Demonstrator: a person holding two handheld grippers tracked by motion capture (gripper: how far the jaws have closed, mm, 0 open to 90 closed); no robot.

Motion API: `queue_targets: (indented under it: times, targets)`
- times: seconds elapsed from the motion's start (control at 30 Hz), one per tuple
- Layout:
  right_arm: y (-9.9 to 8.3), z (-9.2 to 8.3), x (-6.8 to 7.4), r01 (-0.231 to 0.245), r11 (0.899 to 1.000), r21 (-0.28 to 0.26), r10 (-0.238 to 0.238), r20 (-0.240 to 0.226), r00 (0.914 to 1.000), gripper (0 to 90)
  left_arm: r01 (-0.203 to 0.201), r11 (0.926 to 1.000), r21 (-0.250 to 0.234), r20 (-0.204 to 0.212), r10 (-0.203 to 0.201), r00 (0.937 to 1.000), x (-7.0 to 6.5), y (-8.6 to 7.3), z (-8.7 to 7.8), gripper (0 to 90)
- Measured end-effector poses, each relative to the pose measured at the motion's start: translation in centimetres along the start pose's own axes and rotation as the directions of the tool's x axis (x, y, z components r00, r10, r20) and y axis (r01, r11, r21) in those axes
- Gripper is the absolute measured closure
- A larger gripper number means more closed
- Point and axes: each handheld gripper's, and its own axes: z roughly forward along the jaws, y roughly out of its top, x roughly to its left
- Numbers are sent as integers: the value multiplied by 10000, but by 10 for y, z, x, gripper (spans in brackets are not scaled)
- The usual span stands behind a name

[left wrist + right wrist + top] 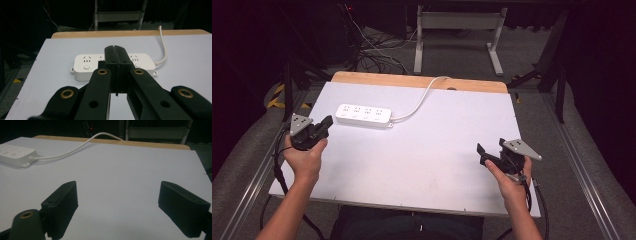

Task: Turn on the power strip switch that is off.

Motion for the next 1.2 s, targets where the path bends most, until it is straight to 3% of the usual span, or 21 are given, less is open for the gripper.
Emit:
queue_targets:
  times: [0.43,0.77,0.8,0.9,1.1,1.2]
  targets:
    - [0,1,0,7,10000,19,-7,18,10000,165,107,9998,-156,-101,-109,9999,3,1,-3,900]
    - [0,1,0,-8,10000,26,8,20,10000,168,299,9991,-294,104,-296,9995,5,1,-4,886]
    - [0,1,0,-19,10000,23,19,24,10000,168,349,9990,-267,149,-345,9993,6,1,-4,780]
    - [0,1,0,-1,10000,27,1,15,10000,168,450,9986,-273,20,-449,9990,8,1,-3,673]
    - [0,1,0,-19,10000,19,19,20,10000,168,393,9992,21,52,-393,9992,9,1,1,295]
    - [0,1,0,-10,10000,19,10,13,10000,168,251,9997,-7,178,-250,9995,8,0,1,186]
